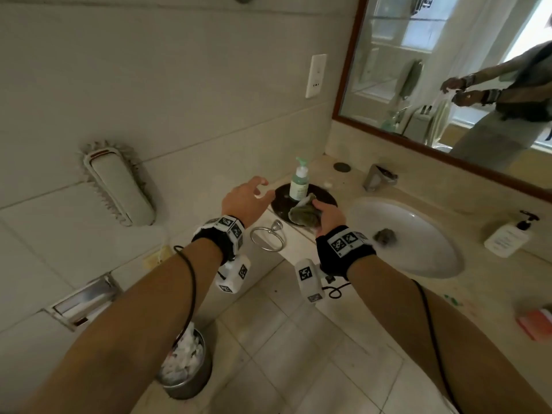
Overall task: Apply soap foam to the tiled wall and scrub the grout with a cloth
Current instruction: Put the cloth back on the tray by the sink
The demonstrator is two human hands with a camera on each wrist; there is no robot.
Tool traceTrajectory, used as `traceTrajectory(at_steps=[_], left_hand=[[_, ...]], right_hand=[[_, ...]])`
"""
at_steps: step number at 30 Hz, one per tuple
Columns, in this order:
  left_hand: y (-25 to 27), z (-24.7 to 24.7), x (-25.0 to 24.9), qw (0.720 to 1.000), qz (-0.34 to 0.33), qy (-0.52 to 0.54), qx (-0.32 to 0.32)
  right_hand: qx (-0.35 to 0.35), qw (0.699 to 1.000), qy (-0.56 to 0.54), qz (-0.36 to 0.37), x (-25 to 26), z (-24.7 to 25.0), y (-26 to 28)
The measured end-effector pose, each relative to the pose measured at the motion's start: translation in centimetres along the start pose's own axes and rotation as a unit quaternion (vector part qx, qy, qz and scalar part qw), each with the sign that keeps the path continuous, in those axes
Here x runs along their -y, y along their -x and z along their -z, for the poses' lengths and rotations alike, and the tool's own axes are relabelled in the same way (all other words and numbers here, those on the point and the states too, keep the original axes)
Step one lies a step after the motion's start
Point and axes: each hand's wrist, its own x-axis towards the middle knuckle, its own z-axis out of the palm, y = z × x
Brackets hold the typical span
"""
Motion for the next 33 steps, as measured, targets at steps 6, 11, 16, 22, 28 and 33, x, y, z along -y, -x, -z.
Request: traceTrajectory(at_steps=[6,11,16,22,28,33], left_hand=[[-3.5,-4.5,0.4,0.999,0.035,0.031,0.012],[-7.4,-7.7,2.1,0.996,0.063,0.058,0.013],[-12.1,-10.9,3.7,0.993,0.079,0.089,0.005],[-16.6,-14.5,5.7,0.988,0.104,0.112,0.019],[-18.8,-17.2,6.6,0.983,0.135,0.116,0.045],[-20.3,-19.1,7.1,0.980,0.167,0.093,0.047]], right_hand=[[-0.045,0.998,-0.029,-0.026,1.1,0.9,0.2],[-0.053,0.997,-0.025,-0.044,2.3,1.0,-3.7],[-0.079,0.994,-0.038,-0.067,2.7,0.0,-8.8],[-0.120,0.989,-0.024,-0.081,1.5,-0.9,-14.2],[-0.131,0.986,0.020,-0.099,1.9,-0.7,-18.1],[-0.122,0.982,0.050,-0.134,0.8,0.2,-23.6]])
